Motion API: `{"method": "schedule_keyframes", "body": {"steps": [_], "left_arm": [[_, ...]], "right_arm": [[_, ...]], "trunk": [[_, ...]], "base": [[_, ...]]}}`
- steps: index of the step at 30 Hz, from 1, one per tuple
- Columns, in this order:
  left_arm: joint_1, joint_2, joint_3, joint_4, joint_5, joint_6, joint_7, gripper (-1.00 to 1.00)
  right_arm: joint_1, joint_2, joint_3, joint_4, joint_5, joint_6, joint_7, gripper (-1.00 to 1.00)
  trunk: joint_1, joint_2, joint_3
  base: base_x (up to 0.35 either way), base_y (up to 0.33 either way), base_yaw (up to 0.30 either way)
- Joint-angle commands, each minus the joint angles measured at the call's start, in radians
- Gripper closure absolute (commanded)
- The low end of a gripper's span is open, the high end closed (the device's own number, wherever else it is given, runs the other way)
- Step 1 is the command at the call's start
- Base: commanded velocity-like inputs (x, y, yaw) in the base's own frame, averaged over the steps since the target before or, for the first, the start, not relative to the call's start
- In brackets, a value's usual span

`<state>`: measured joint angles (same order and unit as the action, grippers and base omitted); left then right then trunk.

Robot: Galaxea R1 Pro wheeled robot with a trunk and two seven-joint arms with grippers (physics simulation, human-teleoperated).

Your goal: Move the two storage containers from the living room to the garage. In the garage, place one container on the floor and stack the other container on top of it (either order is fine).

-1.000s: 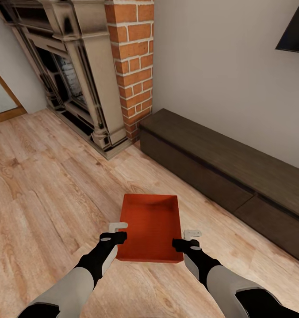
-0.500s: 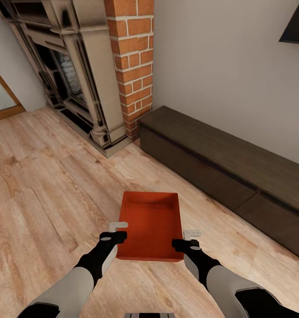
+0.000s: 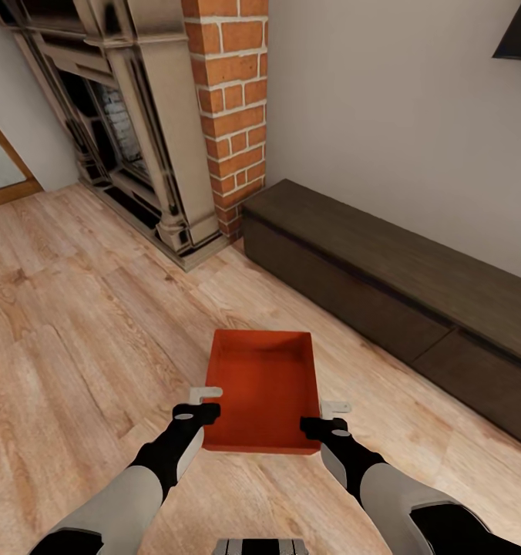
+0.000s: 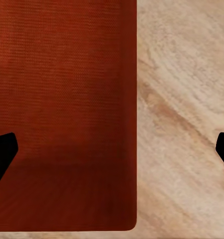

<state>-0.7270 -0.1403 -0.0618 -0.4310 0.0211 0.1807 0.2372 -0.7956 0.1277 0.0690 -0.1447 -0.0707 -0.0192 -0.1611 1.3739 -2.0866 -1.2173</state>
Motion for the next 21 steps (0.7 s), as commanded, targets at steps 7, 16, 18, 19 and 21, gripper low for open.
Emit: {"method": "schedule_keyframes", "body": {"steps": [7,16,18,19,21], "left_arm": [[0.0,0.001,-0.004,-0.007,-0.038,0.005,0.007,-1.0],[0.0,0.002,-0.004,-0.007,-0.039,0.005,0.007,-1.0],[0.0,0.002,-0.004,-0.007,-0.039,0.005,0.007,-1.0],[0.0,0.002,-0.004,-0.006,-0.039,0.005,0.007,-1.0],[0.0,0.002,-0.004,-0.007,-0.039,0.005,0.007,-1.0]], "right_arm": [[-0.001,0.0,0.006,0.001,-0.014,-0.001,-0.005,-1.0],[-0.001,-0.002,0.011,-0.012,-0.005,0.004,-0.005,-1.0],[-0.001,-0.002,0.009,-0.014,-0.005,0.003,-0.005,-1.0],[-0.001,-0.003,0.008,-0.014,-0.005,0.003,-0.005,-1.0],[-0.001,-0.003,0.006,-0.015,-0.005,0.002,-0.006,-1.0]], "trunk": [[0.027,-0.049,-0.023],[0.061,-0.112,-0.051],[0.069,-0.126,-0.057],[0.073,-0.133,-0.06],[0.08,-0.147,-0.066]], "base": [[0.0,0.0,0.0],[0.0,0.0,0.0],[0.0,0.0,0.0],[0.0,0.0,0.0],[0.0,0.0,0.0]]}}
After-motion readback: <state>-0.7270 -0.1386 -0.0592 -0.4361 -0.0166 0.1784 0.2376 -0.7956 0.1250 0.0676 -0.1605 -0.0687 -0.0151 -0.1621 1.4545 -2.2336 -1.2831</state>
